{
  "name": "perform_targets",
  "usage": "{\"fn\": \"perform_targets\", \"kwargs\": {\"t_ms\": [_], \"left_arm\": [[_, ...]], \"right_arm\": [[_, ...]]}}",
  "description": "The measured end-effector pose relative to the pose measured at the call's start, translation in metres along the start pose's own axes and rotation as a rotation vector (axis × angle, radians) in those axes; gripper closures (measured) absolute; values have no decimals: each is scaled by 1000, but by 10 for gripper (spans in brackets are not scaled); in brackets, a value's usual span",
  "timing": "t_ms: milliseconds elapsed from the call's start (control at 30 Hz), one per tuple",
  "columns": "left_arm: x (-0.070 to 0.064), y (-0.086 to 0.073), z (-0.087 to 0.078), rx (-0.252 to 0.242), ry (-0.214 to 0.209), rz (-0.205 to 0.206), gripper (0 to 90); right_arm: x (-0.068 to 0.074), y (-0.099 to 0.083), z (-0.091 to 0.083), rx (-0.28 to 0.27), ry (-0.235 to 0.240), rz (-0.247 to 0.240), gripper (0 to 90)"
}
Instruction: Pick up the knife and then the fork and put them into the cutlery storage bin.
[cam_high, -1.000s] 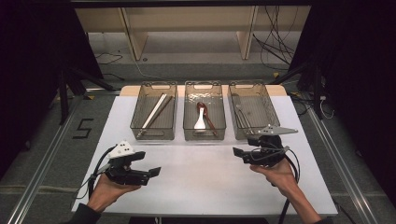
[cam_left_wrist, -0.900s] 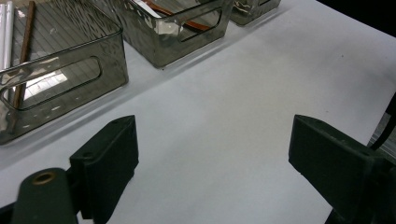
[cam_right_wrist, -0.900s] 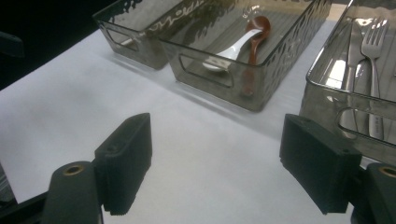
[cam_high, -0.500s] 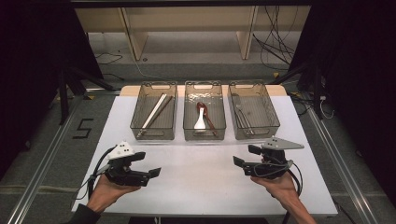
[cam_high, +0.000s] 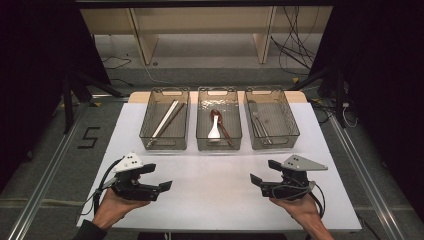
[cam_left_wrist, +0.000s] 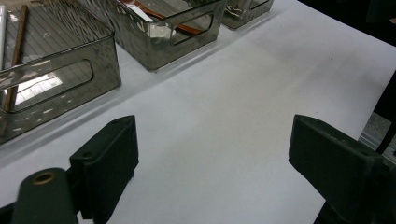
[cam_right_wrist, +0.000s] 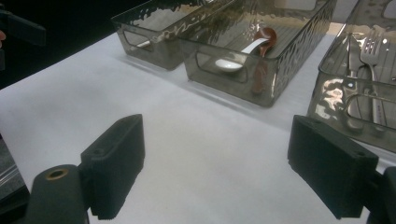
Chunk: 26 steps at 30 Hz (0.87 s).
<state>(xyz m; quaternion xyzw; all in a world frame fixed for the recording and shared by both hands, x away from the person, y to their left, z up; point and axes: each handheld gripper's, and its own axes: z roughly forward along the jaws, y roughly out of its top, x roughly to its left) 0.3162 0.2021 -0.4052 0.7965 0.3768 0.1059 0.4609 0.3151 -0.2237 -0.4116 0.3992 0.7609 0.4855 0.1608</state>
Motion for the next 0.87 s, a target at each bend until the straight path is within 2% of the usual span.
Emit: {"fn": "perform_targets", "kwargs": {"t_ms": [167, 567, 867], "left_arm": [[-1, 1, 0, 4, -4, 15, 153], [-1, 0, 0, -7, -2, 9, 153], [0, 1, 0, -1, -4, 19, 153]], "right_arm": [[1, -3, -2, -1, 1, -8, 194], [0, -2, -2, -4, -3, -5, 195], [-1, -3, -1, 0, -2, -2, 195]]}}
